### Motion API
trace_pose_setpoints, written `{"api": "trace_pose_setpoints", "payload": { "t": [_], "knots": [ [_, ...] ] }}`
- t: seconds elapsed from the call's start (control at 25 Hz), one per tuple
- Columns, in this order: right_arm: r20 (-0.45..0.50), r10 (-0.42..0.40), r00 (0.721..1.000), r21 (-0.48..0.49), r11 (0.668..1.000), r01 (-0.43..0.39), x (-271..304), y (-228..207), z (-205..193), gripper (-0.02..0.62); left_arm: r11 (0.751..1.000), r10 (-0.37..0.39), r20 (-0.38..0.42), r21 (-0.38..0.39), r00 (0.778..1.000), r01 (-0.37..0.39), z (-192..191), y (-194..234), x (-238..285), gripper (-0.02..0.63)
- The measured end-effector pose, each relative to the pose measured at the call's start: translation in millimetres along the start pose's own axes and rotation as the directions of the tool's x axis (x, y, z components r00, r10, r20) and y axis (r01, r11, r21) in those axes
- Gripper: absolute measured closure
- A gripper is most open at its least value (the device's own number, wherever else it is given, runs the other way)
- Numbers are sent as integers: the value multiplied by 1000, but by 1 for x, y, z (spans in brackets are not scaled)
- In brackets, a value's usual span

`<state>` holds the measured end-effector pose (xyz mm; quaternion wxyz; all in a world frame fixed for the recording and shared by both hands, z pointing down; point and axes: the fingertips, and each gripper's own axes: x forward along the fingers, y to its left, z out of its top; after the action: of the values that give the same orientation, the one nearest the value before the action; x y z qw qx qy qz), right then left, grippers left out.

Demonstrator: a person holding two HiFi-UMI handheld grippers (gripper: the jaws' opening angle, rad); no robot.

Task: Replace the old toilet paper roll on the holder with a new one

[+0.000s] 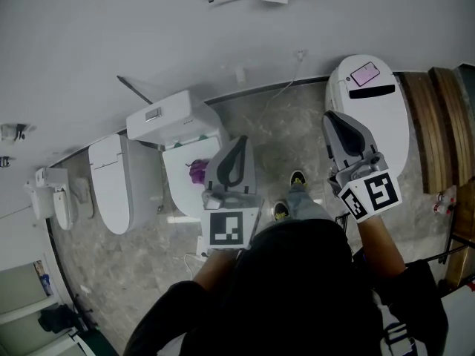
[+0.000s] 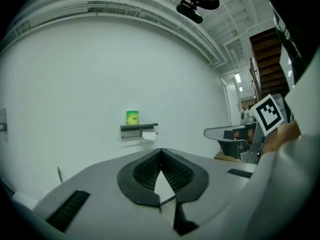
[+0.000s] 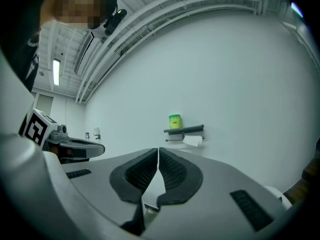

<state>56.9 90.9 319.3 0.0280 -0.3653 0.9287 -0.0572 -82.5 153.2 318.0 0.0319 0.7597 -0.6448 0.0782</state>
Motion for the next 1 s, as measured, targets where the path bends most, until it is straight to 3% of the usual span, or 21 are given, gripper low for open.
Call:
{"api": "trace_pose_setpoints", "payload": {
  "t": [0.4,1.0],
  "knots": [
    [-1,12,1000,41,999,-12,34,-71,-2,574,999,14,-29,36,999,-13,8,-15,70,592],
    [5,9,1000,51,999,-10,59,-102,-4,574,998,12,-31,61,999,-10,16,-11,107,592]
  ]
}}
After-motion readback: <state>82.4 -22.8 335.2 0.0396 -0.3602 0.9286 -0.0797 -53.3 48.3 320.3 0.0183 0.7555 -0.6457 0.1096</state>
